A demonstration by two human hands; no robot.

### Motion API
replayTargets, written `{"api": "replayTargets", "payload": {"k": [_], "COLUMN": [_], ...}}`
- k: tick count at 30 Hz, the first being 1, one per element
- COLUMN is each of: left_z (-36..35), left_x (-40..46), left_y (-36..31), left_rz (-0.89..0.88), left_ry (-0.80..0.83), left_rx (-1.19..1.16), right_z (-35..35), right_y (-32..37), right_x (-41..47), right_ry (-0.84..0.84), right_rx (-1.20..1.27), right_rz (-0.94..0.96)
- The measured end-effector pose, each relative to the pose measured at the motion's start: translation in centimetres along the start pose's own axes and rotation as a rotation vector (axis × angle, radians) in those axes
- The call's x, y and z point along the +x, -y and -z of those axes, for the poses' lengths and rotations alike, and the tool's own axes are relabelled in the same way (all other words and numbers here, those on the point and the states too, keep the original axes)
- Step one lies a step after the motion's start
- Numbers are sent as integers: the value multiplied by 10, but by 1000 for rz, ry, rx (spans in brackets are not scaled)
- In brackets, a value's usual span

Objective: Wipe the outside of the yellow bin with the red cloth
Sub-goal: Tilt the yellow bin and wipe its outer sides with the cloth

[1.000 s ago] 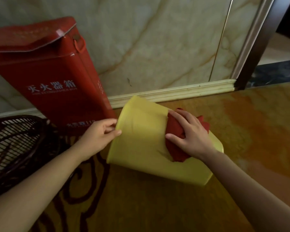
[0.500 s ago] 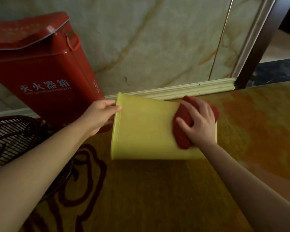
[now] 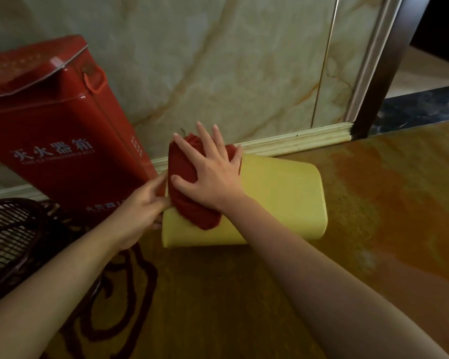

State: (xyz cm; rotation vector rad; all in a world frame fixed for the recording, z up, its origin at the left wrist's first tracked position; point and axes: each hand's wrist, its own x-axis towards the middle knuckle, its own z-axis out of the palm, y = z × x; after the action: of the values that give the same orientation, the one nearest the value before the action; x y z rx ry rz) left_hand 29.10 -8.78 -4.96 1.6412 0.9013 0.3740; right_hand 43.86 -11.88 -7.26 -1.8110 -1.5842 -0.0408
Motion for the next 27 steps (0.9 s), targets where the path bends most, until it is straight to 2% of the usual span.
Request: {"api": "replayTargets", "payload": {"k": [2,6,9,11,13,17,21,24,27], "left_z": [4,12,19,20,16,8,15,19,23], "left_x": [8,17,26,32,33,16,-19,-29,-20], "left_y": [-3,0,-3,-13,-21,-22,4,22,27], "left_rz": [62,232,263,255,233,137,145,138,114], "left_ry": [-98,-169,-166,-127,-62,179,219,106,-110], "left_rx": [-20,-137,-184,-203,-252,-255,-157,-140,-130], "right_z": [6,30,44,40,31,18,1,-6,1], "right_y": [-19,-98,-138,-133,-108,-42,-12,-24,-63], "right_x": [-2,-56,-77,-71,-60,-38,-38,-43,-46], "right_ry": [70,72,29,-10,-40,-108,-8,66,38], "right_rx": [29,67,45,35,-14,-5,-44,-55,-63], "right_rz": [-65,-169,-322,-330,-256,18,189,166,-3]}}
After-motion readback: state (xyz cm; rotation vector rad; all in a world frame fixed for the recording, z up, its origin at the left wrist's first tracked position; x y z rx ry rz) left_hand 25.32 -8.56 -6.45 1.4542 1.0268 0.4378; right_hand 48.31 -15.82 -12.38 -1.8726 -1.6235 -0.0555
